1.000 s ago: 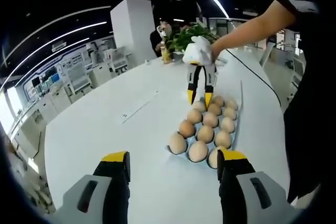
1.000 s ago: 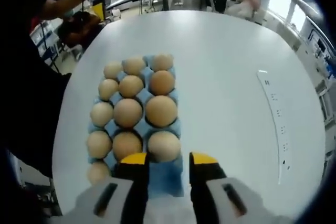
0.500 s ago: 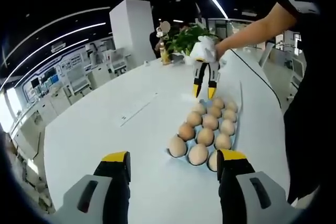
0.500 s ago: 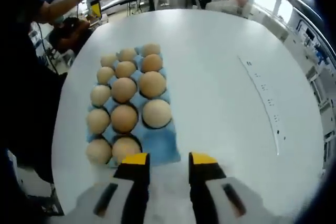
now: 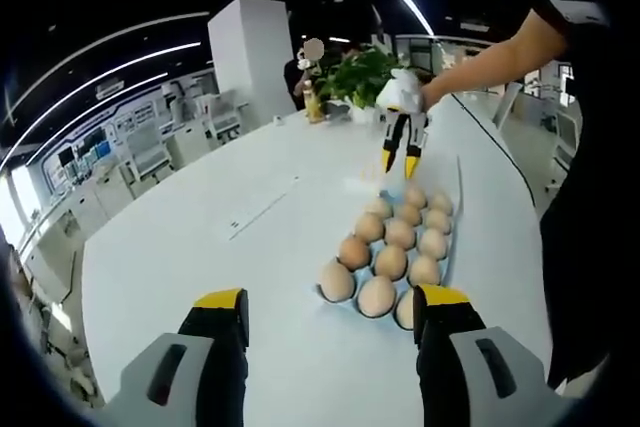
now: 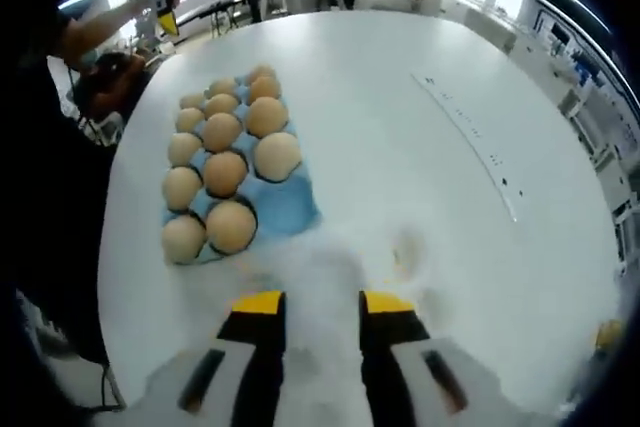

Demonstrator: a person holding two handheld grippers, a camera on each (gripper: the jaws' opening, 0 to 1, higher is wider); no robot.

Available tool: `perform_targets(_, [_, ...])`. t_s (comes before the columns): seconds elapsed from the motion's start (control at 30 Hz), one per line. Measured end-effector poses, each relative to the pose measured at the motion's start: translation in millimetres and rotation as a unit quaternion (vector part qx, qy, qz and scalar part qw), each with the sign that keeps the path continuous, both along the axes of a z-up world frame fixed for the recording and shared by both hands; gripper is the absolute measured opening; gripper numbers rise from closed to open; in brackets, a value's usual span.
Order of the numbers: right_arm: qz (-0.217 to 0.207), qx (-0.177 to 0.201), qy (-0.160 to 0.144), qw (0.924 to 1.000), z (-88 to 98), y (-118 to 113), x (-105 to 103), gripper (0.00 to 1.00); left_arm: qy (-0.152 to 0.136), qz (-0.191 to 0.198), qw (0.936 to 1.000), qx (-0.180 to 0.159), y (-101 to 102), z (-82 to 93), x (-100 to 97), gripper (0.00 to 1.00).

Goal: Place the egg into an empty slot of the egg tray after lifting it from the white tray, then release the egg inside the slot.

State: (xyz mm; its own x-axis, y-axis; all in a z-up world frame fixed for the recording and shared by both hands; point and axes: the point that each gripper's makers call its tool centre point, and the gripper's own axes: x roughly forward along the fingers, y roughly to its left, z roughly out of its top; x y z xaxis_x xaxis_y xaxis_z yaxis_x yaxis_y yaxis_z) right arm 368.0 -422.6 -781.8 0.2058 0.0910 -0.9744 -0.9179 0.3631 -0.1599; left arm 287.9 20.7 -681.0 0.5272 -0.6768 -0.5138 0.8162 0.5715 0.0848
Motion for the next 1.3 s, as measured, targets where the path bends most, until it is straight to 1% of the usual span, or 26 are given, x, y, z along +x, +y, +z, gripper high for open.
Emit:
perform_targets(0.03, [0.002, 0.008, -0.013, 0.9999, 10.7, 1, 0, 0.29, -0.001, 0.000, 1.0000, 0.000, 0, 0.4, 0.2, 0.67])
perform_targets(0.07, [-0.003, 0.032, -0.024, 0.9992, 27.3, 9, -1, 0.29, -0.001, 0.000, 1.0000, -0.001, 1, 0.6, 0.8, 0.67])
perform_targets(0.1, [0.003, 0.033, -0.028, 0.9991, 33.2, 13, -2, 0.29, -0.002, 0.001, 1.0000, -0.003, 1, 1.0, 2.3, 0.67])
perform_targets(0.13, [0.012, 0.044, -0.034, 0.9984, 35.7, 24, -3, 0.29, -0.002, 0.000, 1.0000, -0.003, 0, 0.6, 2.1, 0.67])
perform_targets(0.17, [0.035, 0.050, -0.025, 0.9979, 31.5, 43, -9, 0.29, -0.001, -0.004, 1.0000, -0.001, -1, -0.3, -0.5, 0.67])
perform_targets(0.2, [0.045, 0.049, -0.024, 0.9975, 29.1, 51, -11, 0.29, -0.001, -0.003, 1.0000, -0.002, 0, -0.3, -0.9, 0.67])
perform_targets(0.23, [0.054, 0.056, -0.018, 0.9968, 27.5, 63, -13, 0.29, -0.001, -0.001, 1.0000, -0.001, 1, 0.0, -1.5, 0.67])
perform_targets(0.27, [0.058, 0.057, -0.018, 0.9965, 27.1, 67, -14, 0.29, -0.001, -0.001, 1.0000, -0.001, 2, 0.1, -1.6, 0.67])
perform_targets(0.3, [0.072, 0.060, -0.024, 0.9954, 27.6, 72, -12, 0.28, -0.001, -0.001, 1.0000, -0.001, 2, 0.2, -1.7, 0.67])
perform_targets(0.33, [0.072, 0.061, -0.021, 0.9953, 27.9, 76, -12, 0.28, -0.002, 0.000, 1.0000, -0.002, 2, 0.5, -1.7, 0.67])
perform_targets(0.37, [0.077, 0.071, -0.022, 0.9942, 29.3, 87, -11, 0.28, -0.002, 0.001, 1.0000, -0.002, 2, 1.0, -1.9, 0.68])
perform_targets(0.43, [0.080, 0.075, -0.018, 0.9938, 29.9, 93, -11, 0.28, -0.003, 0.002, 1.0000, -0.001, 3, 1.2, -1.9, 0.68])
perform_targets(0.57, [0.101, 0.091, -0.017, 0.9905, 31.6, 118, -10, 0.28, -0.002, 0.002, 1.0000, 0.001, 4, -0.2, -2.6, 0.68])
perform_targets(0.63, [0.102, 0.094, -0.013, 0.9902, 31.4, 121, -11, 0.28, -0.002, 0.002, 1.0000, 0.001, 4, -0.6, -2.3, 0.67])
perform_targets(0.67, [0.112, 0.100, -0.015, 0.9886, 31.3, 129, -11, 0.28, -0.002, 0.002, 1.0000, 0.004, 5, -1.3, -2.4, 0.67])
perform_targets(0.77, [0.130, 0.106, -0.008, 0.9858, 30.1, 148, -14, 0.28, 0.000, 0.000, 1.0000, 0.004, 4, -3.1, -3.2, 0.68])
perform_targets(0.83, [0.137, 0.112, -0.009, 0.9841, 30.5, 156, -14, 0.28, 0.000, 0.000, 1.0000, 0.003, 4, -2.8, -3.2, 0.68])
perform_targets(0.97, [0.146, 0.117, -0.011, 0.9823, 30.4, 165, -15, 0.28, -0.002, 0.000, 1.0000, 0.002, 4, -2.0, -2.9, 0.68])
perform_targets(1.03, [0.159, 0.125, -0.010, 0.9793, 30.7, 180, -16, 0.28, -0.002, 0.002, 1.0000, 0.003, 6, -1.7, -2.6, 0.68])
perform_targets(1.07, [0.164, 0.125, -0.004, 0.9786, 29.7, 185, -18, 0.28, -0.001, 0.003, 1.0000, 0.004, 7, -1.8, -3.0, 0.68])
perform_targets(1.17, [0.178, 0.132, -0.005, 0.9751, 29.0, 200, -19, 0.28, -0.002, 0.003, 1.0000, 0.006, 8, -3.2, -4.0, 0.68])
perform_targets(1.23, [0.184, 0.137, -0.001, 0.9733, 27.9, 210, -21, 0.28, 0.000, 0.003, 0.9999, 0.011, 9, -5.8, -4.1, 0.68])
perform_targets(1.3, [0.194, 0.141, -0.001, 0.9707, 26.1, 219, -21, 0.29, 0.000, 0.002, 1.0000, 0.009, 8, -5.5, -4.4, 0.68])
